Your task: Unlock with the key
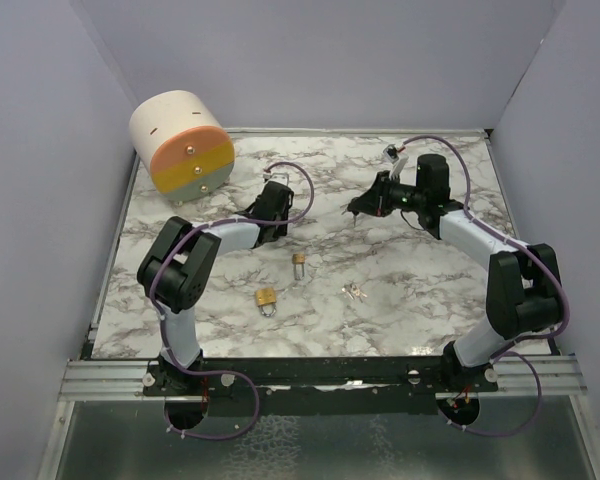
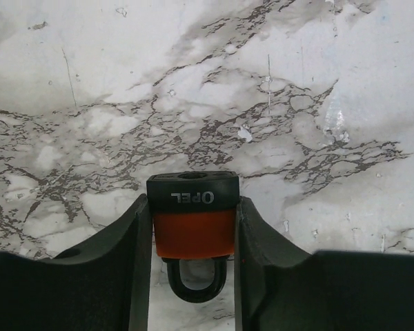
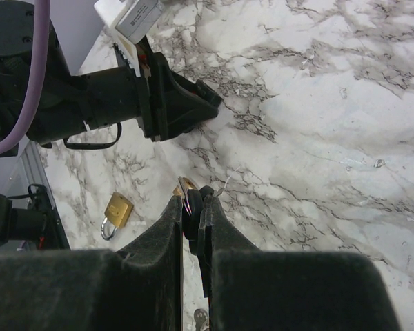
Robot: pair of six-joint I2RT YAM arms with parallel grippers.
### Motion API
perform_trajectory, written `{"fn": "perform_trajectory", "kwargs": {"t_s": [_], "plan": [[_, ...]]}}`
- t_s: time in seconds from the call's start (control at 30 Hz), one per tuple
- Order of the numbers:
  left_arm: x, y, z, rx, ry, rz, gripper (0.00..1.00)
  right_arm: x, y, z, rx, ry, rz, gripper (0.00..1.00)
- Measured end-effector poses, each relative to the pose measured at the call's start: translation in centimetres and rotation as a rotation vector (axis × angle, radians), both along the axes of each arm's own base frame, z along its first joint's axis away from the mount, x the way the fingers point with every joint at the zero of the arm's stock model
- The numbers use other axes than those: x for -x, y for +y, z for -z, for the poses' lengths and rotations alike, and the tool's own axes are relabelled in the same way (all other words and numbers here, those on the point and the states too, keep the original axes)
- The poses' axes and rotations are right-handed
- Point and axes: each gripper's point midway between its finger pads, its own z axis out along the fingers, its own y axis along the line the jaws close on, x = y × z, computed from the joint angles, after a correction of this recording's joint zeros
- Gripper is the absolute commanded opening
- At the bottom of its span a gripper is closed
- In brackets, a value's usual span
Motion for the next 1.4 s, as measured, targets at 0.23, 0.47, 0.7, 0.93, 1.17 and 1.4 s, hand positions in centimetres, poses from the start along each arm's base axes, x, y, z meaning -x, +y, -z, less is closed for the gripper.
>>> {"fn": "perform_trajectory", "kwargs": {"t_s": [0.23,0.47,0.7,0.93,1.17,1.4], "plan": [[-0.2,-0.3,-0.1,-0.016,-0.022,0.066,0.00,0.3,-0.3,0.8,0.029,0.016,-0.004,0.01],[1.9,-2.5,-1.3,0.059,-0.097,0.304,0.00,0.4,-0.6,0.9,0.053,0.001,0.000,0.01],[2.3,-7.4,-5.8,0.164,-0.293,0.651,0.00,0.7,-0.7,1.0,0.067,0.008,0.000,0.01],[4.4,-10.2,-8.9,0.204,-0.460,0.932,0.00,0.9,-0.5,1.2,0.070,0.021,-0.005,0.01],[6.1,-11.3,-10.8,0.201,-0.599,1.094,0.00,1.2,0.4,1.0,0.076,0.013,-0.020,0.01],[7.1,-11.7,-11.2,0.183,-0.679,1.187,0.00,1.5,0.9,0.9,0.076,0.013,-0.034,0.01]]}}
